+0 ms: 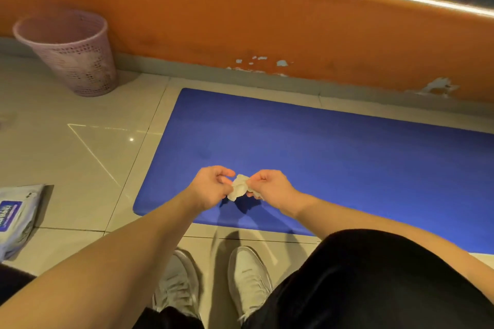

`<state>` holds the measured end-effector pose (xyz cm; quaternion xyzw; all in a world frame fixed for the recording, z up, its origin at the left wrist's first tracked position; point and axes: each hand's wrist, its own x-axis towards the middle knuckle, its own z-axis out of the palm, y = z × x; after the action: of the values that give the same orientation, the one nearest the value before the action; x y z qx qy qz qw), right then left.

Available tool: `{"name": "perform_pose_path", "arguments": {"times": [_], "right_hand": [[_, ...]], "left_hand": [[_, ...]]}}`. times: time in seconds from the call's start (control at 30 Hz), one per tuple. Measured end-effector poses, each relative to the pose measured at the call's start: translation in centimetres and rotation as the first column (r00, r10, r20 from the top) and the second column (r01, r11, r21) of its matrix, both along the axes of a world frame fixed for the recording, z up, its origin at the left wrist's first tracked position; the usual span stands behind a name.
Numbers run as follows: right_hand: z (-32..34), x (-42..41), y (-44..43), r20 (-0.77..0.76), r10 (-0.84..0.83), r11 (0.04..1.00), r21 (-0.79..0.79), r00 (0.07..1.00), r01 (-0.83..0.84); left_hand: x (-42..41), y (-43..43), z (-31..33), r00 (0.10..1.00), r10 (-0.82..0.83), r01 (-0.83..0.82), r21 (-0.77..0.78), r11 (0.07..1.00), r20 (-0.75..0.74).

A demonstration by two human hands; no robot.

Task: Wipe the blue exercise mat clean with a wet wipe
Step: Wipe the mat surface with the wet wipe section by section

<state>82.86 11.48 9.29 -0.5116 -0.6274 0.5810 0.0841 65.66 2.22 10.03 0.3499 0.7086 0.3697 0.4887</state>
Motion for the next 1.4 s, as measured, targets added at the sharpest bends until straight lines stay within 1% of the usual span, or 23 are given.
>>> {"name": "perform_pose_path", "arguments": {"times": [0.13, 0.23, 0.3, 0.33, 0.4, 0.43, 0.5, 0.63, 0.73, 0.8, 0.87, 0.97, 1.03, 1.07, 1.1, 1.2, 1.27, 1.33, 1.4], "right_hand": [[1.6, 0.2, -0.1, -0.018, -0.072, 0.997, -0.01, 0.997, 0.072], [2.8, -0.2, 0.2, -0.103, -0.079, 0.993, -0.097, 0.992, 0.069], [3.7, -0.5, 0.0, -0.152, -0.04, 0.992, -0.128, 0.988, 0.021], [4.1, -0.7, -0.1, -0.156, 0.007, 0.993, -0.112, 0.988, -0.024], [5.0, -0.8, -0.4, -0.103, 0.088, 0.995, -0.03, 0.991, -0.092], [5.3, -1.0, -0.3, -0.067, 0.104, 0.995, 0.015, 0.992, -0.104], [5.6, -1.4, -0.1, -0.02, 0.101, 0.993, 0.057, 0.995, -0.1], [5.4, -2.9, 0.7, 0.105, 0.079, 0.995, 0.054, 0.991, -0.084], [5.0, -4.3, 1.0, 0.107, 0.071, 0.996, 0.037, 0.992, -0.076], [5.0, -5.2, 1.3, 0.093, 0.099, 0.994, 0.037, 0.991, -0.103], [5.6, -6.1, 1.7, 0.097, 0.122, 0.991, 0.043, 0.988, -0.127], [7.0, -7.4, 2.7, 0.127, 0.126, 0.99, 0.048, 0.984, -0.133], [7.8, -8.3, 3.2, 0.143, 0.119, 0.991, 0.05, 0.983, -0.127], [8.1, -8.6, 3.4, 0.143, 0.108, 0.992, 0.041, 0.984, -0.115], [8.2, -8.9, 3.5, 0.146, 0.103, 0.994, 0.026, 0.984, -0.107], [8.2, -9.1, 3.1, 0.179, 0.122, 0.992, 0.001, 0.976, -0.124], [7.7, -8.6, 2.1, 0.208, 0.129, 0.991, 0.0, 0.97, -0.131], [7.1, -8.0, 0.9, 0.241, 0.142, 0.989, -0.001, 0.96, -0.146], [6.3, -7.1, -0.4, 0.237, 0.129, 0.991, -0.053, 0.963, -0.12]], "left_hand": [[-0.4, -0.8, 1.5, 0.998, -0.024, 0.026, 0.025, 0.999, -0.066], [-0.4, -0.7, 2.8, 0.992, -0.016, 0.023, 0.053, 0.998, -0.125], [-0.5, -0.4, 3.5, 0.987, -0.003, 0.014, 0.071, 0.997, -0.162], [-0.5, -0.2, 3.9, 0.984, 0.001, 0.012, 0.075, 0.997, -0.176], [-0.5, -0.1, 4.4, 0.982, 0.0, 0.013, 0.071, 0.997, -0.188], [-0.6, 0.0, 4.6, 0.98, -0.005, 0.019, 0.067, 0.998, -0.199], [-0.8, 0.1, 4.9, 0.974, -0.007, 0.021, 0.063, 0.998, -0.226], [-1.7, 0.2, 4.9, 0.954, -0.009, 0.027, 0.055, 0.998, -0.301], [-2.7, 0.2, 4.8, 0.942, 0.011, 0.006, 0.05, 0.999, -0.335], [-3.6, 0.0, 4.6, 0.955, 0.057, -0.046, 0.043, 0.998, -0.29], [-4.6, 0.0, 4.1, 0.974, 0.11, -0.108, 0.019, 0.994, -0.197], [-5.5, 0.2, 3.6, 0.993, 0.116, -0.115, -0.036, 0.993, 0.007], [-5.6, 0.4, 3.6, 0.979, 0.109, -0.102, -0.054, 0.993, 0.169], [-5.6, 0.5, 3.7, 0.976, 0.095, -0.091, -0.033, 0.995, 0.196], [-5.5, 0.6, 3.8, 0.978, 0.078, -0.079, -0.003, 0.997, 0.191], [-5.3, 0.7, 3.8, 0.986, 0.085, -0.094, 0.06, 0.994, 0.144], [-5.1, 0.9, 3.4, 0.983, 0.116, -0.124, 0.046, 0.991, 0.146], [-5.1, 0.9, 2.8, 0.975, 0.134, -0.137, 0.0, 0.991, 0.176], [-4.8, 1.1, 1.8, 0.973, 0.107, -0.1, -0.041, 0.994, 0.202]]}}
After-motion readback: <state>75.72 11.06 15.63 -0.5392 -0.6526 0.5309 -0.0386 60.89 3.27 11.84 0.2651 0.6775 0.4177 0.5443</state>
